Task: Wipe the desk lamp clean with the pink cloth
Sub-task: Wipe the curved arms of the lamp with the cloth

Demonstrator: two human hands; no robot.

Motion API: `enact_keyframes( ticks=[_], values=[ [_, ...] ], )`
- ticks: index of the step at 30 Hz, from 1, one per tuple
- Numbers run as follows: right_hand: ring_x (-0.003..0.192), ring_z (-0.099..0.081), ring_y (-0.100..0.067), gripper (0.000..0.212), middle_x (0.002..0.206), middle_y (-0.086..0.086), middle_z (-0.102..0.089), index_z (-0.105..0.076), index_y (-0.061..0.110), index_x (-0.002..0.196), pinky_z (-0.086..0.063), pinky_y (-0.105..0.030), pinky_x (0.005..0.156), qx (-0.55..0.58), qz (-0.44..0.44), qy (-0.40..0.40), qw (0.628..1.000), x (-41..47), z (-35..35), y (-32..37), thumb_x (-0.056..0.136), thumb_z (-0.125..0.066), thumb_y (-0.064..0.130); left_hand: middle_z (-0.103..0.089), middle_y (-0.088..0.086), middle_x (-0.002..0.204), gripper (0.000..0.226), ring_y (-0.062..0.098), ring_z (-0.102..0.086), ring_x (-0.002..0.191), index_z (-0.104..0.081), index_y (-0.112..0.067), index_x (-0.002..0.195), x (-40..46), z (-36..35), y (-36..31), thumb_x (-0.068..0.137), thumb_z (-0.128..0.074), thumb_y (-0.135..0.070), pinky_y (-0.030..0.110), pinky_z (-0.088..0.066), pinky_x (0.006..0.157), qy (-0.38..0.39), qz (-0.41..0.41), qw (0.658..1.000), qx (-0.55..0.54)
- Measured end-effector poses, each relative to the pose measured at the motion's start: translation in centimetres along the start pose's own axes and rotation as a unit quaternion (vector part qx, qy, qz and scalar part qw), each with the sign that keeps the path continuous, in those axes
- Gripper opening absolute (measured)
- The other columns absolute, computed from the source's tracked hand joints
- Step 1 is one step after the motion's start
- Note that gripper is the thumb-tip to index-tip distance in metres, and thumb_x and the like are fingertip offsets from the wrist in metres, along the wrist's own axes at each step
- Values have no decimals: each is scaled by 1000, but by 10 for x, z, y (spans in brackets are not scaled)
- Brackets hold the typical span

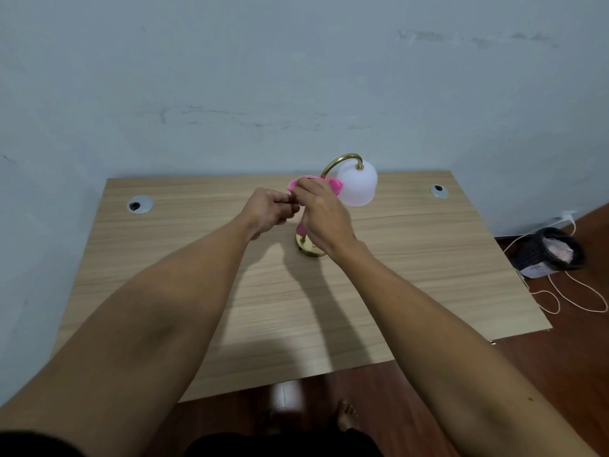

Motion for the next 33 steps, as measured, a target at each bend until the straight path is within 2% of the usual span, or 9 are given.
enact_keyframes(
  ticks=[3,5,8,12,15,22,25,29,33],
  values=[
    [92,-59,-30,44,102,-9,-73,-75,2,102,-52,-42,82,83,-67,-62,992,-11,1,-4,65,-55,16,-63,9,88,23,22,-53,88,-73,7,115,-1,0,2,94,-70,-1,30,-45,75,-8,0,1000,-13],
    [93,-60,-29,38,97,-9,-73,-77,4,98,-53,-43,82,120,-127,-147,974,-17,3,-12,73,-47,2,-62,12,91,25,23,-53,89,-73,6,116,0,0,2,93,-71,-3,33,-46,79,-9,-2,1000,-17],
    [106,-60,-30,45,113,-11,-72,-75,0,108,-51,-33,93,109,-138,-240,955,-16,7,-14,78,-45,-14,-65,8,89,25,21,-56,89,-74,3,116,0,0,3,93,-73,-6,35,-48,84,-13,2,1000,-10],
    [102,-61,-31,47,127,-15,-64,-68,-5,123,-55,-37,91,137,-86,-141,977,0,3,0,81,-48,4,-66,16,96,27,25,-59,93,-70,9,119,-2,-2,1,95,-68,0,45,-55,96,-3,-4,1000,-27],
    [116,-58,-36,51,130,-16,-64,-65,-5,127,-48,-47,102,60,-53,-45,996,4,-8,1,77,-56,-11,-61,16,96,23,25,-54,92,-71,9,116,-4,-2,0,96,-67,0,32,-50,77,-1,-10,1000,-24],
    [126,-59,-39,55,132,-20,-65,-62,-10,130,-48,-45,108,-98,131,11,986,-9,0,-18,76,-54,-19,-65,14,96,20,23,-56,94,-74,2,113,-3,1,3,95,-68,-3,35,-46,85,-6,1,1000,-4],
    [115,-62,-40,50,123,-21,-67,-66,-10,123,-51,-43,102,-48,96,-30,994,-15,0,-24,74,-63,-19,-64,13,97,24,21,-56,94,-73,5,116,-2,1,4,94,-71,-5,29,-47,80,-3,2,1000,-7],
    [104,-61,-33,40,115,-24,-68,-70,-11,112,-42,-4,94,82,-25,-194,977,-21,-1,-20,78,-55,-24,-65,11,95,27,20,-58,92,-74,2,117,-1,3,4,93,-74,-9,31,-49,83,-5,9,1000,-5],
    [111,-64,-35,46,128,-23,-63,-64,-10,127,-52,-35,100,67,30,-122,990,-4,-6,-13,81,-58,-12,-66,10,94,25,15,-59,85,-74,1,118,1,2,4,94,-71,-7,29,-47,80,4,9,1000,-5]
  ],
)
Point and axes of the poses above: each hand's wrist, its own x-axis towards the middle knuckle, its own z-axis out of the back of the hand, y = z × x, the point moved 1 cm from there along x, towards the middle knuckle
